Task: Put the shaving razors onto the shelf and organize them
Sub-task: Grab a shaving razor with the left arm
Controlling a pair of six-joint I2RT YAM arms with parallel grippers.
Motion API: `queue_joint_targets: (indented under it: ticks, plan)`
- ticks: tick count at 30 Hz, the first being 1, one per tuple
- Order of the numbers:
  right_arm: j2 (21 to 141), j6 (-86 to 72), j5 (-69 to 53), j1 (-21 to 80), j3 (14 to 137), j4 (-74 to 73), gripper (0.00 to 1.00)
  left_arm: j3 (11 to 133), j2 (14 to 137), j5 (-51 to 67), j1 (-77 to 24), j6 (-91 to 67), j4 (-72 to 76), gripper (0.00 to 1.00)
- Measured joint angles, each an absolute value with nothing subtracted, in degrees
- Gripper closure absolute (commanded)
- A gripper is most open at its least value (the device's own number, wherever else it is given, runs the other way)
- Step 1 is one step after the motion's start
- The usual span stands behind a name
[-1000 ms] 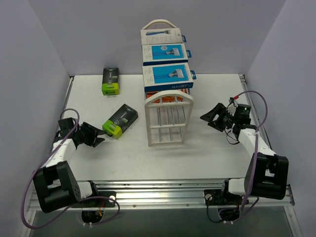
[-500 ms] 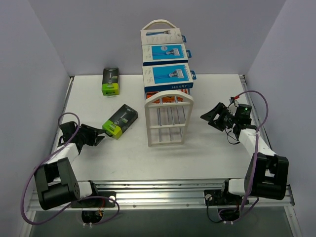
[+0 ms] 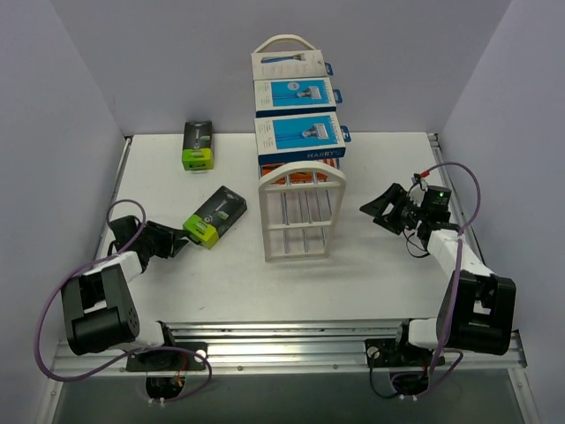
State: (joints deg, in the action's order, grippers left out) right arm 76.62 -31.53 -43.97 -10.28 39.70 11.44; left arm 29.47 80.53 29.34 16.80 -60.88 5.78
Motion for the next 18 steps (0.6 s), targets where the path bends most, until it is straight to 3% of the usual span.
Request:
queue_joint_targets:
  ticks: [11,18]
  plan:
    - [76.8,-31.6,-43.9,-10.7,39.7,11.8,0.34,29.5,84.3,29.4,16.2,-60.9,9.2,0.6]
    - [76.8,-31.6,-43.9,-11.0,39.7,12.4,0.34,29.5,86.7,29.4,15.3,-61.4,11.8,0.68]
